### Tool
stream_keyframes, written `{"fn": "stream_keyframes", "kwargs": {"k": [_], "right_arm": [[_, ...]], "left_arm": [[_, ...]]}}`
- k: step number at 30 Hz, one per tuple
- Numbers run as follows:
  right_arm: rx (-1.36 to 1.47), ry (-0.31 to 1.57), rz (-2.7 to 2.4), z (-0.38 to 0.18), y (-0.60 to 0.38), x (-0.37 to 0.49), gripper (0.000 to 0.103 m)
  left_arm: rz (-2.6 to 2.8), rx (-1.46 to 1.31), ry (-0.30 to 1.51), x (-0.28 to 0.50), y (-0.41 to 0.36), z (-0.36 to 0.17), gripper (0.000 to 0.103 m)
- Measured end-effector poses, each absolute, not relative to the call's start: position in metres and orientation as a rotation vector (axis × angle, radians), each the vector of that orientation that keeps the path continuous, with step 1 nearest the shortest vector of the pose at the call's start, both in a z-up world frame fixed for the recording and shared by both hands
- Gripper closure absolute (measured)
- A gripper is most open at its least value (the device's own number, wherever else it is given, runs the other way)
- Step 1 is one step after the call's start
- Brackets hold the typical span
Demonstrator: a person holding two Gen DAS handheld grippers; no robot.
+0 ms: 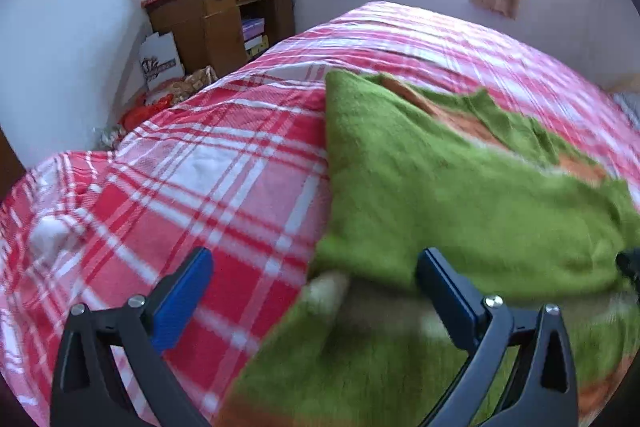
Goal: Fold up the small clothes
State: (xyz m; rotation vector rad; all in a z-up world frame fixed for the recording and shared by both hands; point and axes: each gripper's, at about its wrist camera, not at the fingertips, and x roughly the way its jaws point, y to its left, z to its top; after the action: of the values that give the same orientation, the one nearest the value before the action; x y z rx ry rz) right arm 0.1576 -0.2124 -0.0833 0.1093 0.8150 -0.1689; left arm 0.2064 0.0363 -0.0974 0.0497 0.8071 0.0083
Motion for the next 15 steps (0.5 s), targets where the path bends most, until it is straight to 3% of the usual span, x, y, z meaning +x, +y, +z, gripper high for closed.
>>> {"fn": "stream_keyframes", "kwargs": {"k": [15], "right_arm": [[0.239, 0.774, -0.185, -0.049, -0.253, -0.031, 0.045]], "left_arm": [[-0.203, 0.217, 0.766, 0.100, 0.028, -0.100, 0.000]]}}
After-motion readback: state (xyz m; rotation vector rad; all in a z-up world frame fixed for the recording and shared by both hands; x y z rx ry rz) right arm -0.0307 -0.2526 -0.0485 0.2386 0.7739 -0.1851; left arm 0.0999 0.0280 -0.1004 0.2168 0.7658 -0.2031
